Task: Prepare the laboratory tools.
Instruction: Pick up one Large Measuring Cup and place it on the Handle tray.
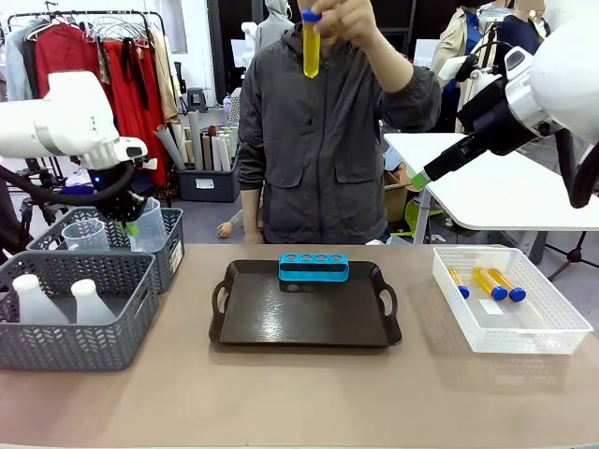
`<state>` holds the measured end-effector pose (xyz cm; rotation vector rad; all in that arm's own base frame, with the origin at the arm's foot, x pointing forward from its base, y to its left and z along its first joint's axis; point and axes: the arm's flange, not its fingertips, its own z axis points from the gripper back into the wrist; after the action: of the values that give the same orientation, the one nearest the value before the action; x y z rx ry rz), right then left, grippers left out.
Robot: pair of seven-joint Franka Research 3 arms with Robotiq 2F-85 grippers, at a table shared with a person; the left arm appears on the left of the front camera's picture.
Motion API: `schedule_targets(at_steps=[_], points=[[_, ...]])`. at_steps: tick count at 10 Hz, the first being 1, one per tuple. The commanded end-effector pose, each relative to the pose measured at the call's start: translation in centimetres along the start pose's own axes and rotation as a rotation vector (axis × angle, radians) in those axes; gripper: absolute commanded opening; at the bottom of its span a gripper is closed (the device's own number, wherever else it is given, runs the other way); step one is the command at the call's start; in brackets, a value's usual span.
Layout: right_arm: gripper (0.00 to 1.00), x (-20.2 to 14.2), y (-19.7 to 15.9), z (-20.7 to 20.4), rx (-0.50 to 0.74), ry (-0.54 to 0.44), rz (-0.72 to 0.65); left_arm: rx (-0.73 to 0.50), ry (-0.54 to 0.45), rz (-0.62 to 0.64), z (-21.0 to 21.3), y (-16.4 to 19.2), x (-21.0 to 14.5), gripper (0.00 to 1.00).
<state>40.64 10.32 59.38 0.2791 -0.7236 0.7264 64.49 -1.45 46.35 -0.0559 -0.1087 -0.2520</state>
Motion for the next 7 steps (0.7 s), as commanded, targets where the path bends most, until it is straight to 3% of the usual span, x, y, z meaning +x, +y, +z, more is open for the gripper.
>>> schedule_targets(at_steps=[1,5,7], points=[[1.0,0.2,0.0,0.1,0.007,-0.005,-0.009,-0.019,-0.037,-0.059,3.5,-1.6,-1.9,0.0],[1.0,0.2,0.0,0.1,0.007,-0.005,-0.009,0.097,-0.165,-0.256,14.7,-8.7,-5.0,0.0],[1.0,0.2,0.0,0.1,0.007,-0.005,-0.009,0.095,-0.227,-0.389,20.1,-12.1,-6.7,0.0]])
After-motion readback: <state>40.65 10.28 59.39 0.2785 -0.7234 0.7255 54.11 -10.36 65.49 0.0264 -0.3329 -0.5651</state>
